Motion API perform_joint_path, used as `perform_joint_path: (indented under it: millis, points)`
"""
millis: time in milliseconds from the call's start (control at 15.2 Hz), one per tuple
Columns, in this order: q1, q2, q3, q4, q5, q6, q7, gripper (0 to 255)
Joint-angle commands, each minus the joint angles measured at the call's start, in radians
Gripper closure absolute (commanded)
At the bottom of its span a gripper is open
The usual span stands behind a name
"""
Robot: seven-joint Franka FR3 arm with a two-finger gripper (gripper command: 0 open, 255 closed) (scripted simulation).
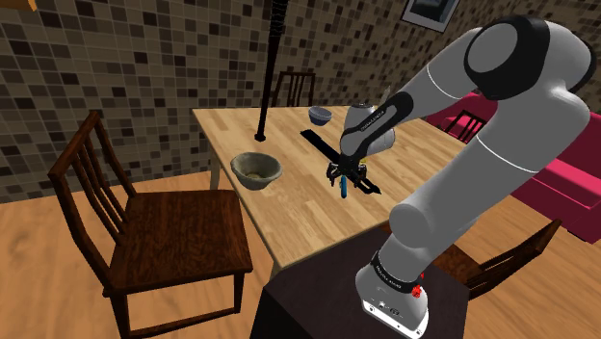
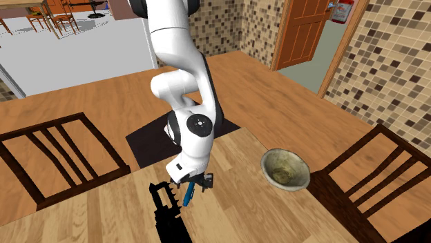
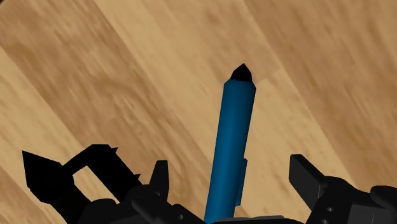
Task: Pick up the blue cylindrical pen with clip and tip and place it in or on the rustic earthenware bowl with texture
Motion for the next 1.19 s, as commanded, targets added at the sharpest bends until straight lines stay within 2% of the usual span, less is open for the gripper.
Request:
perform_joint_path:
  millis: [0, 132, 198, 792, 1122]
  points:
    - [0.0, 0.001, 0.0, 0.0, 0.0, 0.001, 0.0, 0]
    - [0.0, 0.001, 0.0, 0.0, 0.0, 0.001, 0.0, 0]
    - [0.0, 0.001, 0.0, 0.0, 0.0, 0.001, 0.0, 255]
    - [-0.001, 0.001, 0.001, 0.0, 0.0, 0.001, 0.0, 255]
    - [0.003, -0.079, 0.005, 0.01, 0.014, -0.088, -0.017, 255]
